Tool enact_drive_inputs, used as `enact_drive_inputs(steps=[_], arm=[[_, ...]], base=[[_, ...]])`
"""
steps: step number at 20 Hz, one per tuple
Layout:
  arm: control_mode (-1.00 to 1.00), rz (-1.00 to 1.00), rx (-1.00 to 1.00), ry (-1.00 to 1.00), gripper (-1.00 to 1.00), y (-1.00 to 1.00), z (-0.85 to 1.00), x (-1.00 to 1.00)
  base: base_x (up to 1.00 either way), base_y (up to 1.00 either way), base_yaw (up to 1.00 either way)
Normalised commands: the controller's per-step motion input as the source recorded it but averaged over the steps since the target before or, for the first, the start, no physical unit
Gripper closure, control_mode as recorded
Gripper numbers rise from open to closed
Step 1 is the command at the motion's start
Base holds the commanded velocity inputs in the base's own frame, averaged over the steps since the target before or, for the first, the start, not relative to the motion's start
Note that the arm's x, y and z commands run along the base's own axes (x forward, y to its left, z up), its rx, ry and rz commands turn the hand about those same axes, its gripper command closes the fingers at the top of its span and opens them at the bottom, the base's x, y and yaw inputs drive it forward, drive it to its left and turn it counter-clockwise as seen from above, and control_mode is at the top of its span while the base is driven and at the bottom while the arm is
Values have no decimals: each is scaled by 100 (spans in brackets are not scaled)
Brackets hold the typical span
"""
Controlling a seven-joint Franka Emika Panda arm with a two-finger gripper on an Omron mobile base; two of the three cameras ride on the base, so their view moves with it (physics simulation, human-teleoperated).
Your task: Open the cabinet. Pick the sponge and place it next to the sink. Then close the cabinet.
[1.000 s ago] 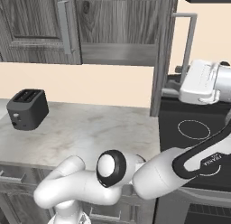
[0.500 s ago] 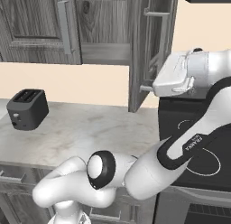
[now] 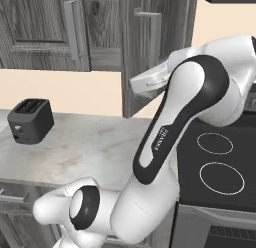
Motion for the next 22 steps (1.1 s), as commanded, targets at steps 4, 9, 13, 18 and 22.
enact_drive_inputs(steps=[4,9,13,18,22], arm=[[-100,-41,38,-1,-100,100,-42,0],[-100,-41,36,-8,-100,96,-6,5],[-100,-39,28,-15,-100,74,0,21],[-100,-33,10,-7,-100,36,7,20],[-100,-22,0,0,-100,11,4,48]], base=[[0,0,0],[0,0,0],[0,0,0],[0,0,0],[0,0,0]])
